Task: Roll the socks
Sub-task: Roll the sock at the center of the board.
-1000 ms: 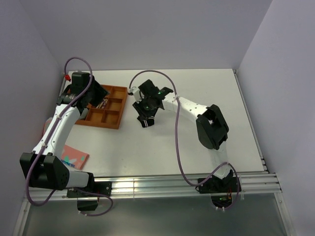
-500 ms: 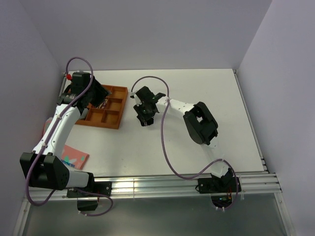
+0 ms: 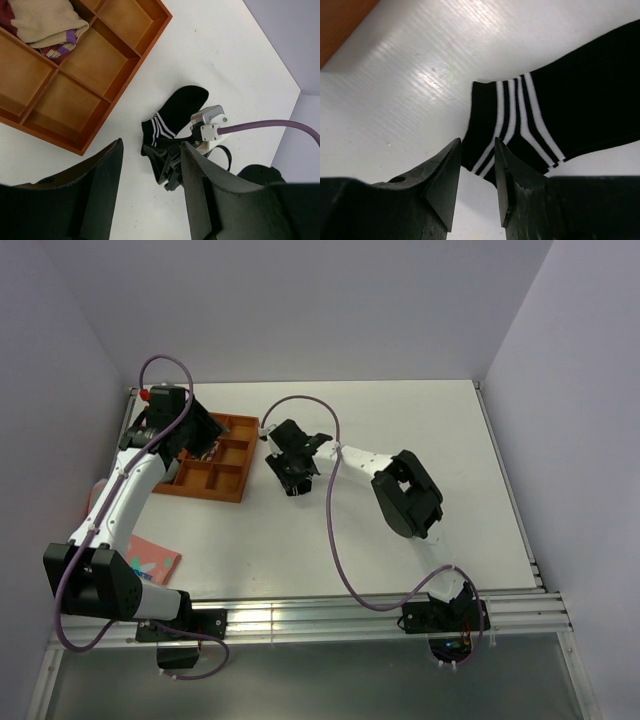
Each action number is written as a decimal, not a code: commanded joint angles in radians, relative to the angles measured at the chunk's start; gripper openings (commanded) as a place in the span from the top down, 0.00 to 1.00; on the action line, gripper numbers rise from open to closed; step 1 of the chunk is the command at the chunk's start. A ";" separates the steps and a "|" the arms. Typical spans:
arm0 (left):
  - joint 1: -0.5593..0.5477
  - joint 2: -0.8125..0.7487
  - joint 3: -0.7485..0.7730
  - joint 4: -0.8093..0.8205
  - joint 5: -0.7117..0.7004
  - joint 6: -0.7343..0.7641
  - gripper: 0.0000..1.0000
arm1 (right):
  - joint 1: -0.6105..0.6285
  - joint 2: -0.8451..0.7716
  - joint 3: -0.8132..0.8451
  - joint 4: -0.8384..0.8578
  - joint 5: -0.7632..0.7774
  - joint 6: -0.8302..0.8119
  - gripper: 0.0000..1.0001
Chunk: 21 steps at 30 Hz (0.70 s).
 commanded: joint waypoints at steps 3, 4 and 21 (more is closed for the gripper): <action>-0.004 0.020 0.046 0.018 0.024 0.035 0.45 | 0.031 -0.062 0.002 0.039 0.023 0.015 0.59; -0.004 0.022 0.048 0.018 0.027 0.037 0.45 | 0.034 -0.054 0.003 0.037 0.024 0.018 0.59; -0.004 0.117 0.109 0.021 0.070 0.092 0.45 | 0.034 -0.016 -0.024 0.039 0.087 -0.011 0.56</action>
